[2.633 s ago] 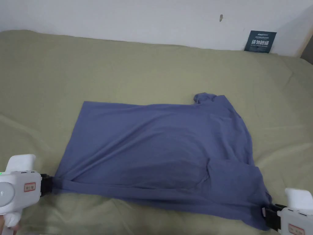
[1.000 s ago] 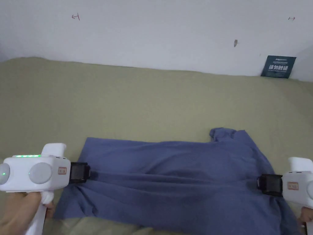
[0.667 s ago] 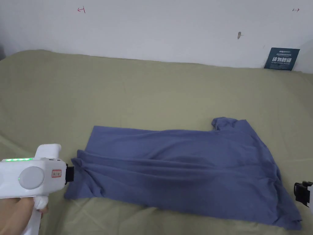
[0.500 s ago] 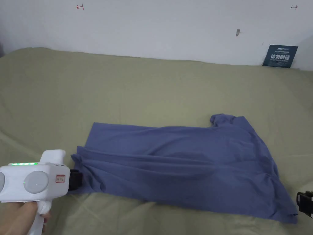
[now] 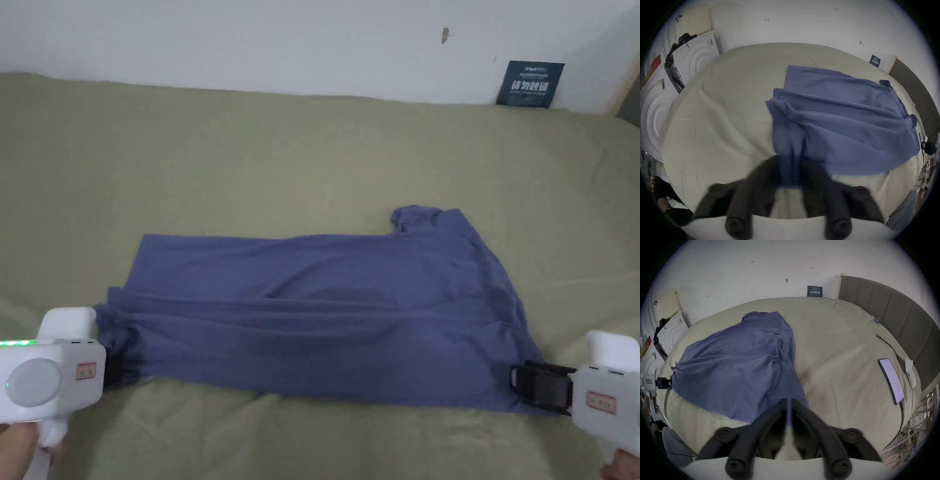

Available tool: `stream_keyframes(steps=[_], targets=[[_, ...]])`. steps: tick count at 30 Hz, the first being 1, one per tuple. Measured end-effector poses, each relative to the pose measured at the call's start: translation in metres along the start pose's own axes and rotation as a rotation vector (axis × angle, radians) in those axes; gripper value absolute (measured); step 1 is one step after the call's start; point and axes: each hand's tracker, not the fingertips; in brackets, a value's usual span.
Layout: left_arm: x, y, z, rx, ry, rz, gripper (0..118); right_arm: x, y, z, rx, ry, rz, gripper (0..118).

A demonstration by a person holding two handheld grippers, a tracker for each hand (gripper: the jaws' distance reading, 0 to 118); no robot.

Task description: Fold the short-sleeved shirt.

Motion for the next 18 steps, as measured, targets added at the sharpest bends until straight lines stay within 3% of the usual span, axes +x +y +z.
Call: stream_keyframes(steps=[1, 2, 4, 5, 6, 7, 8, 18], targets=[[0.001, 0.000, 0.000, -0.005, 0.023, 0.004, 6, -0.003, -0.001, -0.004, -0.016, -0.015, 0.003, 118], [0.004, -0.001, 0.001, 0.006, 0.050, -0.016, 6, -0.003, 0.004, -0.007, 0.015, -0.021, 0.013, 114], [0.008, 0.001, -0.004, -0.004, 0.064, -0.040, 6, -0.004, 0.009, -0.022, -0.075, -0.051, 0.047, 103], [0.008, 0.001, -0.004, -0.005, 0.067, -0.033, 6, -0.005, 0.007, -0.026, -0.108, -0.038, 0.058, 88], [0.008, 0.002, -0.004, -0.014, 0.067, -0.026, 6, -0.004, 0.006, -0.027, -0.118, -0.001, 0.057, 59], [0.008, 0.002, -0.003, -0.010, 0.068, -0.017, 6, -0.004, 0.006, -0.025, -0.105, 0.008, 0.056, 22], [0.005, 0.003, -0.004, -0.012, 0.064, -0.012, 6, -0.008, 0.003, -0.020, -0.084, 0.000, 0.063, 11], [-0.004, -0.016, 0.048, 0.041, 0.072, -0.014, 6, -0.010, -0.018, 0.048, 0.003, 0.008, 0.072, 8]])
